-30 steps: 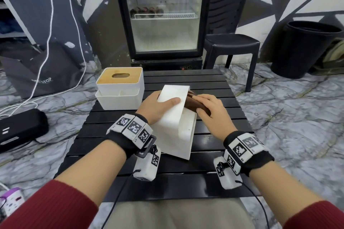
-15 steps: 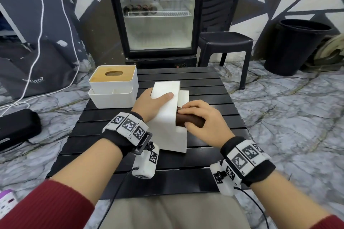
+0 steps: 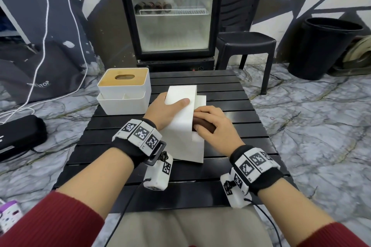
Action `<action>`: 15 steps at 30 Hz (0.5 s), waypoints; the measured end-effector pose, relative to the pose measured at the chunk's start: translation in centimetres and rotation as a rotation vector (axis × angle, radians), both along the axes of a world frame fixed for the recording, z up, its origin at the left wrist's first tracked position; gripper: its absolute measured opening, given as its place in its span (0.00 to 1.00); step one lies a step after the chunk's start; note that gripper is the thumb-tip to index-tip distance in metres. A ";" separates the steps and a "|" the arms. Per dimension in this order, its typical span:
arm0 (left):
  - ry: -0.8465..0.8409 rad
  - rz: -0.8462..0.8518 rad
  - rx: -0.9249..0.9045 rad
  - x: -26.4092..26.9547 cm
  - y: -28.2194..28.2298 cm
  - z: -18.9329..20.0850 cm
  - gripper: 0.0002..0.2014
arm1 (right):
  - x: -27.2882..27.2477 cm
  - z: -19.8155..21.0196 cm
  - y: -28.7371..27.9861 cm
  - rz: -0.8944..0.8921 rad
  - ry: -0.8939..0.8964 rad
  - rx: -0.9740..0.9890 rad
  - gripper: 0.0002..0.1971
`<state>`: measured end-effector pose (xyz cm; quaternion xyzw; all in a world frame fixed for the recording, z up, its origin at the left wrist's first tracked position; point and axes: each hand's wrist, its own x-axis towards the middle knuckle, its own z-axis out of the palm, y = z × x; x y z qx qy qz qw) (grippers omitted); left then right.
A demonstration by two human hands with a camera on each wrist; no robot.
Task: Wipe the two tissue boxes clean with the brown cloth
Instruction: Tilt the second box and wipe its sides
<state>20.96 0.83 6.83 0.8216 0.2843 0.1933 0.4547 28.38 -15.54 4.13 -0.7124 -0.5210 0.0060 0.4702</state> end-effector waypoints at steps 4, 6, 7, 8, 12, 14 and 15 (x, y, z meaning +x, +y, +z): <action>0.000 -0.002 0.019 0.1 -0.1 0.1 0.17 | -0.2 0.0 -0.1 -0.004 0.034 0.004 0.15; 0.000 -0.002 0.016 0.1 -0.1 0.1 0.18 | -0.3 0.0 -0.2 -0.007 0.053 -0.001 0.15; 0.000 0.001 0.018 0.1 -0.1 0.1 0.18 | -0.4 0.0 -0.3 -0.007 0.055 0.000 0.16; 0.003 0.005 0.019 0.0 -0.1 0.1 0.18 | -0.6 0.0 -0.4 -0.007 0.055 0.005 0.16; -0.009 -0.003 -0.001 0.1 -0.1 0.0 0.19 | -1.1 -0.5 -1.0 -0.006 0.061 0.029 0.16; -0.008 -0.001 -0.006 0.0 -0.1 0.0 0.20 | -1.3 -0.7 -1.1 -0.005 0.056 0.035 0.16; -0.009 -0.003 -0.017 0.0 -0.1 0.0 0.20 | -1.3 -0.8 -1.1 -0.003 0.056 0.037 0.16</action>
